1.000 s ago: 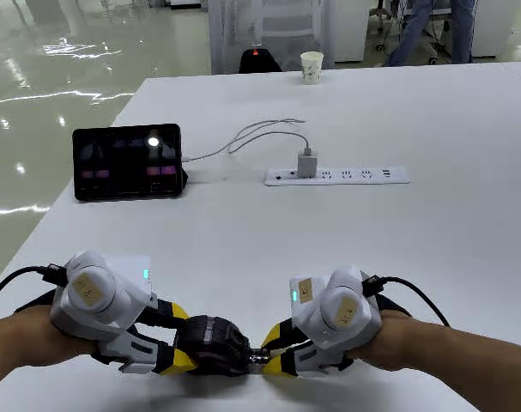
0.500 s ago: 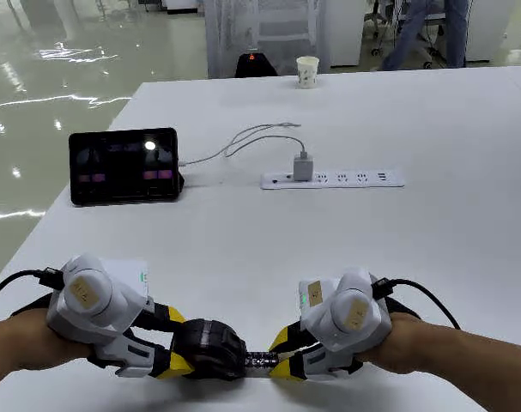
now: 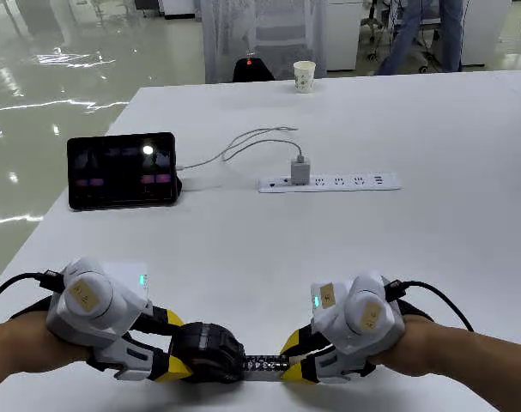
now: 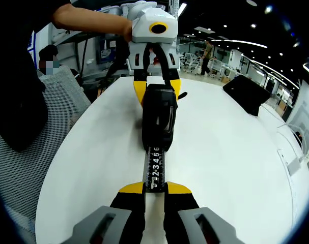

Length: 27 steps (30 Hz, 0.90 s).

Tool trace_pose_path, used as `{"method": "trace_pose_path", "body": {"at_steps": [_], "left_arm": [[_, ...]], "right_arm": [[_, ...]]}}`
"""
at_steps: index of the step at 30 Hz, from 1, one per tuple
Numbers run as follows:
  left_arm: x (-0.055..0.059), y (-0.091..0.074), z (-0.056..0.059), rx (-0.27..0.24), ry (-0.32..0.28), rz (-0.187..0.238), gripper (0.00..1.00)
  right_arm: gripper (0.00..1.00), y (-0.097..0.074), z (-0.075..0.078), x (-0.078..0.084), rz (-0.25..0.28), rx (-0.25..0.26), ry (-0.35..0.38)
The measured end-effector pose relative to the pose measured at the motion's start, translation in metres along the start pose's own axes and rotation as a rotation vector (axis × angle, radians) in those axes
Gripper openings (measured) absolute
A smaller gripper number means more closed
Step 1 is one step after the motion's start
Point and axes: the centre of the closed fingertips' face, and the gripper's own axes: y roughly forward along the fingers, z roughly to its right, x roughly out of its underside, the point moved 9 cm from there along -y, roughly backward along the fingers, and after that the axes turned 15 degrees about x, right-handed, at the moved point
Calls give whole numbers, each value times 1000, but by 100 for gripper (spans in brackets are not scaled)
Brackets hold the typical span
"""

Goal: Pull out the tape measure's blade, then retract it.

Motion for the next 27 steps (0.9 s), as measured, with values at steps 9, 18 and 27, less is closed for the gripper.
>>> {"method": "trace_pose_path", "body": {"at_steps": [9, 18, 27], "left_arm": [[0, 0, 1, -3, 2, -6, 23], [-1, 0, 2, -6, 5, -21, 23], [-1, 0, 2, -6, 2, -28, 24]], "right_arm": [[9, -7, 1, 7, -10, 5, -1], [9, -16, 1, 14, -21, 12, -3], [9, -26, 2, 23, -34, 22, -1]]}}
